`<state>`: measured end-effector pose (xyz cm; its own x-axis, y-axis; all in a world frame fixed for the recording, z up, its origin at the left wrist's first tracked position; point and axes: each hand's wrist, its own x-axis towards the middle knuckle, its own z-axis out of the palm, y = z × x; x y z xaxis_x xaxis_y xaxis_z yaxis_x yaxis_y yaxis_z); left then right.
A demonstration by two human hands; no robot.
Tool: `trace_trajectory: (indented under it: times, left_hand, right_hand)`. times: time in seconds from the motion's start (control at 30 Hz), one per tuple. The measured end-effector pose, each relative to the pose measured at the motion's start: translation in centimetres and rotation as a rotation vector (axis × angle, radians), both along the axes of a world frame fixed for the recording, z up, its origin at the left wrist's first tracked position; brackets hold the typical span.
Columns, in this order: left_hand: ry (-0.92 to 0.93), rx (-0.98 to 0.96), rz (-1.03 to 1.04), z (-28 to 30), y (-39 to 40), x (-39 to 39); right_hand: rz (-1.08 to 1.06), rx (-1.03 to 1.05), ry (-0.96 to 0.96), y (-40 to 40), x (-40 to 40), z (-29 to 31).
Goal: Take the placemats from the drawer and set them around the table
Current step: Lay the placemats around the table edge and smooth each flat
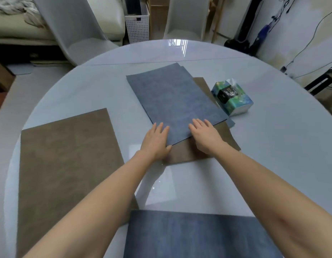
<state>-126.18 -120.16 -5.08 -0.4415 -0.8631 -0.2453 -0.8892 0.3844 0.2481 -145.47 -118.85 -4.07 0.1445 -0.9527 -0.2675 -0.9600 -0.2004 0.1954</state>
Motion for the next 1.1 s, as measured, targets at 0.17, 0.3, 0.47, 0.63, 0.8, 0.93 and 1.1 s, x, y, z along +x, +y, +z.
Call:
trace_trajectory:
  times: [0.17,0.3,0.47,0.63,0.8,0.93,1.1]
  left_hand:
    - [-0.070,0.015,-0.080,-3.5,-2.7,-1.9]
    - [-0.106,0.037,-0.098,-5.7,-3.9,-1.9]
    - [-0.177,-0.094,-0.182,-5.9,-4.6,-1.9]
    - [0.058,-0.130,-0.163,-4.1,-5.8,-1.0]
    - [0.604,-0.064,0.088,-1.1,-5.2,-0.2]
    - [0.676,-0.035,0.041,1.5,-2.7,-3.2]
    - [0.705,0.017,0.019,5.1,2.3,-9.2]
  right_hand:
    - [0.148,0.110,0.164,-3.6,-0.6,-2.4]
    - [0.181,0.151,0.112,-5.0,-0.7,-3.8]
    - [0.067,0.173,-0.086,-5.5,-1.3,-4.0]
    - [-0.054,0.020,-0.290,-5.4,-1.6,-3.4]
    - [-0.261,-0.138,-0.713,-1.9,-2.9,-1.4]
    - [-0.409,-0.155,-0.856,2.2,-5.0,0.9]
    - [-0.462,-0.179,-0.848,8.2,-9.9,5.1]
